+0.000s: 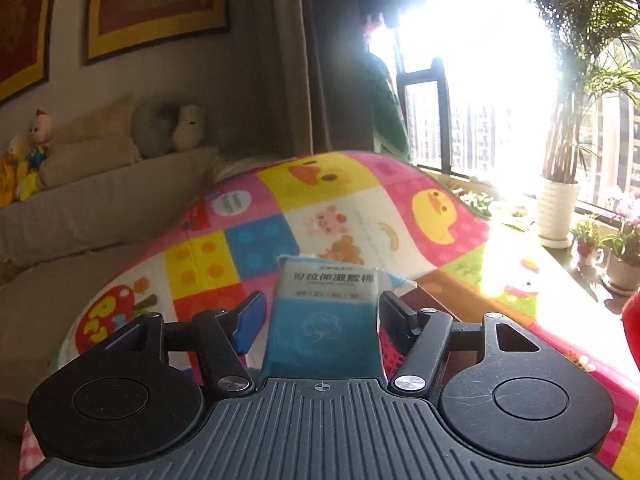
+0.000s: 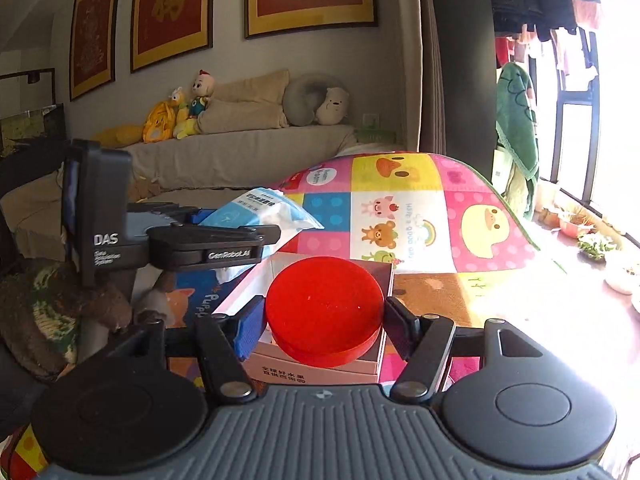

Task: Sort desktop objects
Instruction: 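Drop wipes pack into box with left tool while right tool drops red lid in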

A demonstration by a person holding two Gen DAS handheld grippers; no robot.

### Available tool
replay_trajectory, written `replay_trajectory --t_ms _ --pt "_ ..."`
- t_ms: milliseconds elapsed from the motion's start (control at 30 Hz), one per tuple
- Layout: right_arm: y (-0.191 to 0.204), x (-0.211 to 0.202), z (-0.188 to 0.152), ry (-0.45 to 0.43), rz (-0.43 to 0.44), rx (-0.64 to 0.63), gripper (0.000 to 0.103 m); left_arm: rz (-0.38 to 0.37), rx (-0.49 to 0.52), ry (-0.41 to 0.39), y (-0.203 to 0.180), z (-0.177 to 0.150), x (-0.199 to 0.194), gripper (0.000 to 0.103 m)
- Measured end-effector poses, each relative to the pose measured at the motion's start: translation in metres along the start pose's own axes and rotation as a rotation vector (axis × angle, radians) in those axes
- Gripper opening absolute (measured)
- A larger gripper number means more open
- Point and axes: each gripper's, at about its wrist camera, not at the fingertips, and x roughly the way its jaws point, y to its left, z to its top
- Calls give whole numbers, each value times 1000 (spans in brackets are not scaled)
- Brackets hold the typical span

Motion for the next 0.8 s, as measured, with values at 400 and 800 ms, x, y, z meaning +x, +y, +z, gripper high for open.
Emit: replay_trajectory --t_ms 400,800 --pt "-13 23 -13 62 -35 41 64 -7 -7 123 7 -47 -22 95" --pt "-1 122 27 153 -42 121 74 -28 -136 238 26 -125 -88 100"
